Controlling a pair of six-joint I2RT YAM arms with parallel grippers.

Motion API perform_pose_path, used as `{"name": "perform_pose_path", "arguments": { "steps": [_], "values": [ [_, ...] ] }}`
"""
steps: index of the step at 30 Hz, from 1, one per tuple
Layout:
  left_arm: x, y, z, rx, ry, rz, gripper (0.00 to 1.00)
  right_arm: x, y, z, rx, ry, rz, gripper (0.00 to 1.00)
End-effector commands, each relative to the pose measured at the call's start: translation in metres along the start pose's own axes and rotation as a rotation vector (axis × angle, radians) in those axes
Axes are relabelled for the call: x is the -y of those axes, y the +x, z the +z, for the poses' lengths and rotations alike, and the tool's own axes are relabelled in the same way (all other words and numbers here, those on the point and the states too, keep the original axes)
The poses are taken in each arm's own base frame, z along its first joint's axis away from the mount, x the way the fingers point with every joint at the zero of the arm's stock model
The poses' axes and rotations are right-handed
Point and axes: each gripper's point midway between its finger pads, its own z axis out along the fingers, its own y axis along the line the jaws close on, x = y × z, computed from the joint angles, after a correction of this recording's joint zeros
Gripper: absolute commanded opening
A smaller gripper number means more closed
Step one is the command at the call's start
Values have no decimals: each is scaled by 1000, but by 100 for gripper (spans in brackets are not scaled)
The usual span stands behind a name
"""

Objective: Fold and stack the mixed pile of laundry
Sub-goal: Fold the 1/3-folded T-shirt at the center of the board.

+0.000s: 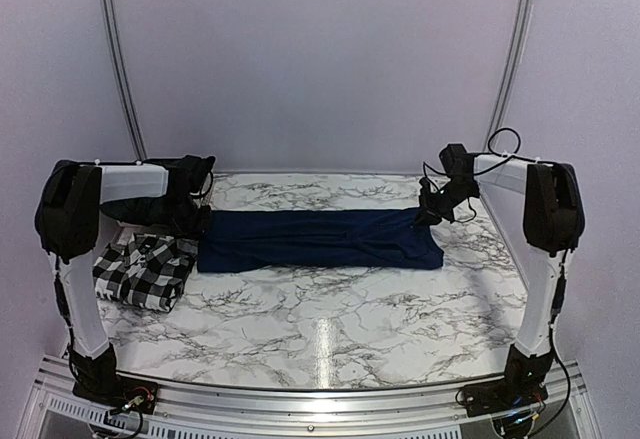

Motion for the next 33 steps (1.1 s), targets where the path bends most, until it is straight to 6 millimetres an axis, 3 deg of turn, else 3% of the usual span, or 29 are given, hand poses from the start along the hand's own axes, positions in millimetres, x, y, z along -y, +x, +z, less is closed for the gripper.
{"name": "perform_pose_path", "arguments": {
  "steps": [1, 5, 8, 10, 12, 15, 20, 26, 33],
  "values": [
    [-8, -19, 2, 59, -48, -9, 0, -8, -34, -6, 89, -26, -11, 0],
    [-8, -19, 6, 55, -53, 13, 3, -11, -36, -2, 84, -54, -19, 2],
    [-1, -20, -7, 69, -10, 25, 31, -13, -28, -11, 63, -49, -39, 24],
    [6, -22, -22, 89, 27, 45, 43, -10, -22, -30, 82, -50, -37, 38],
    [12, -18, -36, 101, 64, 62, 53, -8, -13, -55, 117, -57, -25, 39],
    [14, -4, -44, 84, 92, 69, 55, 4, 17, -67, 114, -48, -10, 38],
    [9, 33, -36, 8, 103, 84, 56, 20, 68, -52, 67, -44, -27, 35],
    [17, 60, -26, -70, 144, 128, 61, 25, 65, -42, 94, -43, -97, 37],
    [24, 61, -15, -86, 133, 162, 68, 31, 66, -18, 51, -68, -108, 39]
  ]
}}
